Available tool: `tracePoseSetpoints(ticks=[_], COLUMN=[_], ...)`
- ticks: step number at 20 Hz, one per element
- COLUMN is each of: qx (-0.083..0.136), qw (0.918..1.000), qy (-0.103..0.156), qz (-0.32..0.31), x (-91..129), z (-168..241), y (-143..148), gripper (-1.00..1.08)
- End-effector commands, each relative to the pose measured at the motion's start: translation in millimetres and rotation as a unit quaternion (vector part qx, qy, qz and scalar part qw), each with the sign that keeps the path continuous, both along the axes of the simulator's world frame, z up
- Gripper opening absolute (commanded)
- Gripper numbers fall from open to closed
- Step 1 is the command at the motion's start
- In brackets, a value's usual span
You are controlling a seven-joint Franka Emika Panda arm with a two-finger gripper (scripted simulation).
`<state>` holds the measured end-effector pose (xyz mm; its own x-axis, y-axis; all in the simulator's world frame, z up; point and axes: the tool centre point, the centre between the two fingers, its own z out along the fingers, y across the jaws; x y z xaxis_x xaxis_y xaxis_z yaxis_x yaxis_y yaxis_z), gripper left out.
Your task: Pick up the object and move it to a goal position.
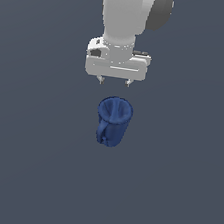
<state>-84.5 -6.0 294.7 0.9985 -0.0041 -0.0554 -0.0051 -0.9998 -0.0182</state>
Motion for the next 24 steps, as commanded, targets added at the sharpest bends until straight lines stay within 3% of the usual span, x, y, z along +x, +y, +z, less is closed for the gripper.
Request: tracePoseSetpoints(ticks=[1,14,24], qx=[0.000,0.006,0.013], qw=[1.0000,1.0000,0.9990], qy=[0.000,-0.002,0.013], qz=[0.000,0.005,-0.040], x=[0,7,34], z=[0,5,4], y=[0,10,5], gripper=[0.28,0.28,0.28])
